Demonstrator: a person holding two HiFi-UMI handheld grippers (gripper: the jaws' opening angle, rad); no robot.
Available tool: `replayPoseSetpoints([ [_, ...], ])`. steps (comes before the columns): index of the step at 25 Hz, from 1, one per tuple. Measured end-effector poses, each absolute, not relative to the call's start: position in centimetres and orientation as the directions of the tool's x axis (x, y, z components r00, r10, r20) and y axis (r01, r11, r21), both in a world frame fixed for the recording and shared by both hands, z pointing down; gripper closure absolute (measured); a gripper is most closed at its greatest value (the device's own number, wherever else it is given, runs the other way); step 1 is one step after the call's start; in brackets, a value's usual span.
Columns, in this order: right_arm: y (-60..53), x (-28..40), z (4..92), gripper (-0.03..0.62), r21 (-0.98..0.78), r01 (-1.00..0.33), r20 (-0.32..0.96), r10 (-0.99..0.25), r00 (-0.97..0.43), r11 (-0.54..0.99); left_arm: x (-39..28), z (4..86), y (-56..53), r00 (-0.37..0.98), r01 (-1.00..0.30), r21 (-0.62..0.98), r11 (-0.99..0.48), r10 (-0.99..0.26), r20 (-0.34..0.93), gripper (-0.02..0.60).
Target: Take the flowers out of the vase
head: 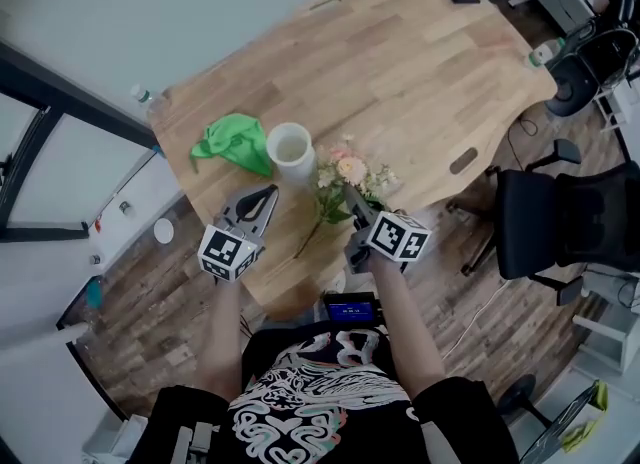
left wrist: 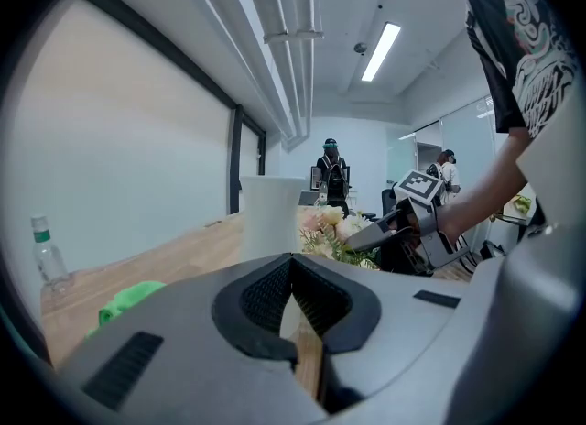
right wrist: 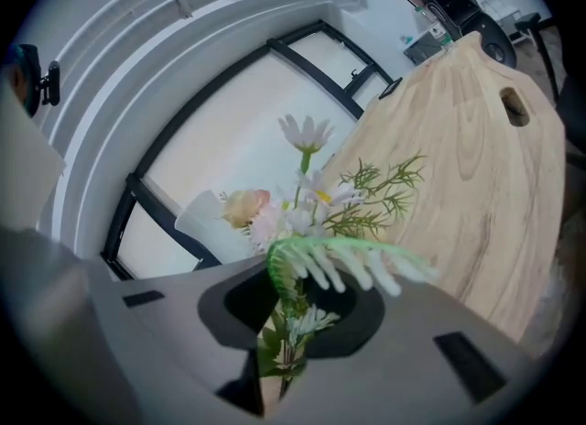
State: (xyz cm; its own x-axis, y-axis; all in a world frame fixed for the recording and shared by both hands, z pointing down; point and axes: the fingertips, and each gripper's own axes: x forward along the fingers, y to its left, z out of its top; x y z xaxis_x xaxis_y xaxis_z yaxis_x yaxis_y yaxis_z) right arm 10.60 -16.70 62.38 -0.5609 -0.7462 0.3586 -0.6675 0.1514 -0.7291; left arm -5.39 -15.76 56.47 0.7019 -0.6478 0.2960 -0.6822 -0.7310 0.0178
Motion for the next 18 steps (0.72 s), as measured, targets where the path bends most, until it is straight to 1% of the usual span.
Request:
replayPoseSetpoints([
  [5,-17.0,10.1,63.0,0.531,-0.664,-0.728,0.408,-0.734,-0.543,0.17,-5.2,56.9,-16.5,0.703,-0.686,0.035,-0.727,-0.649,0.29,0.578],
  [13,-15.8,10.7,64.3,0.526,-0.552,-0.82,0.513,-0.713,-0.477,0.151,-5.4,57.2,-15.9,0.704,-0.686,0.048,-0.726,-0.645,0.298,0.578],
  [14,-15.7,10.6,64.4,0.491,-0.543,-0.826,0.521,-0.709,-0.475,0.154,-5.5,57.2,-15.8,0.704,-0.686,0.048,-0.726,-0.645,0.297,0.578],
  [16,-15.6,10.4,64.6,0.479,-0.526,-0.834,0.533,-0.701,-0.475,0.165,-5.5,57.2,-15.6,0.704,-0.685,0.047,-0.727,-0.645,0.297,0.578],
  [18,-15.6,10.1,64.5,0.432,-0.505,-0.844,0.539,-0.698,-0.472,0.181,-5.5,57.1,-15.4,0.704,-0.685,0.045,-0.728,-0.645,0.297,0.578],
])
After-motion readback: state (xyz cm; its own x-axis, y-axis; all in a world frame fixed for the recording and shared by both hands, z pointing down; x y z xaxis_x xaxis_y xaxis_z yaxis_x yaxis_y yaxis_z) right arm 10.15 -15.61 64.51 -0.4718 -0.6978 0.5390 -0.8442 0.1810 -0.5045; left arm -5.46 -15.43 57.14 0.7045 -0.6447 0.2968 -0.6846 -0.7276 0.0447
